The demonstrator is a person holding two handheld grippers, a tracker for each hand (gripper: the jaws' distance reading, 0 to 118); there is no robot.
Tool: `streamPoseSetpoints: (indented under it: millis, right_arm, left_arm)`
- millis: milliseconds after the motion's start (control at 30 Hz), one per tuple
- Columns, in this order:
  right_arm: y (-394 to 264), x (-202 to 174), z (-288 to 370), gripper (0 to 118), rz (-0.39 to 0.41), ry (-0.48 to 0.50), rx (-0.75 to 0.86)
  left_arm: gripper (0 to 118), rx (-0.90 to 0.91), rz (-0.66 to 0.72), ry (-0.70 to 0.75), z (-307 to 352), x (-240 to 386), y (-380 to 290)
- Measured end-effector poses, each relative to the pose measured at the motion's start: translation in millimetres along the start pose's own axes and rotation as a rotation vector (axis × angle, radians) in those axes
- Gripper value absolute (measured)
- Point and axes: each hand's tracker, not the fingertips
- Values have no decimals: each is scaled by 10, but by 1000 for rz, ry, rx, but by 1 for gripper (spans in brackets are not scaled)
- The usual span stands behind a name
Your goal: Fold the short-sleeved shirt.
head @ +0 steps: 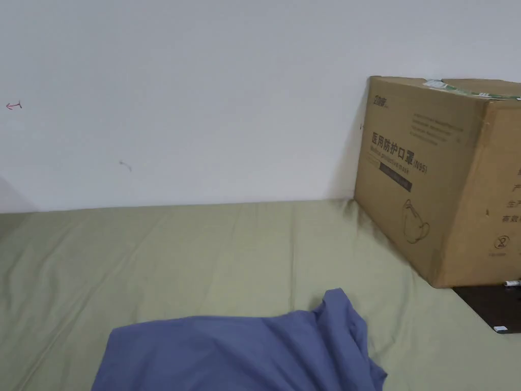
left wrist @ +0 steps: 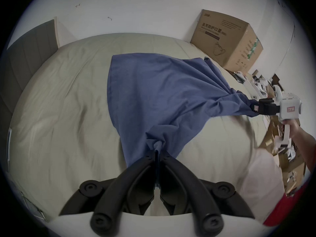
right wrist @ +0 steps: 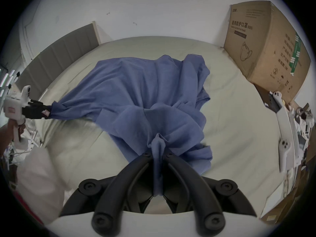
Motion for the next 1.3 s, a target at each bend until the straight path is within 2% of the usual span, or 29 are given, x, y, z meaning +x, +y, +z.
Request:
streamPoseSetpoints:
  millis: [100,200,367,400,433,467,500,533,567,667,800,867,900,933,967,1000,1033,1067,1133,1267,1300]
  right_arm:
    - [-202,-30,404,9,4,32,-19]
    - [-329,-93,614,9,-27,81,-60]
    - [-346,-98,244,13,-64,52,-88]
    - [-328,-72,146,23,-80,31,-92]
    - [-304,-37,41,40,-104,14,-94]
    - [-293,-9,-7,72,-138,-4,-82]
    - [-285,14,-7,109,-173,0,-58]
    - [-273,19,9,118,-204,3,-39]
    - [-249,8,50,118,-228,-2,-13]
    - [-175,-52,358,118,-228,33,125]
    - [-76,-235,829,118,-211,-27,235]
    - [-129,-365,1121,113,-221,-3,382]
    - [-167,-416,1245,93,-230,25,468]
    - [-192,-480,1353,59,-242,36,539]
    - [-211,-534,1433,23,-255,15,576]
    - [-217,-563,1493,6,-276,-14,598]
    - [-220,-553,1543,6,-303,1,625]
    - [-194,-510,1580,6,-326,33,637]
    - [-71,-406,1613,6,-359,57,671]
    - [476,83,1319,6,-311,-15,580]
    - [629,236,1170,6,-322,-18,530]
  left_arm:
    - [6,1,-39,21,385,68,-182]
    - [6,-13,3,4,514,67,-250]
    - [6,-38,13,44,143,68,-143]
    - [12,-35,22,47,59,44,-110]
    - [31,-24,43,58,-6,27,-79]
    - [71,-5,74,65,-45,27,-46]
    - [114,5,91,64,-52,21,-15]
    - [118,7,112,60,-45,29,15]
    - [118,35,130,48,-3,40,24]
    - [118,166,144,51,255,128,31]
    - [118,266,98,101,704,357,46]
    - [118,415,99,92,1005,494,-4]
    - [114,487,98,78,1119,563,-46]
    - [98,558,84,67,1227,644,-86]
    - [67,608,69,76,1295,736,-113]
    - [10,640,45,112,1363,865,-111]
    - [1,641,29,150,1364,938,-109]
    - [1,659,20,169,1384,979,-99]
    - [1,635,25,79,1305,875,-93]
    - [1,607,59,71,1182,779,-77]
    - [1,606,61,71,1159,760,-82]
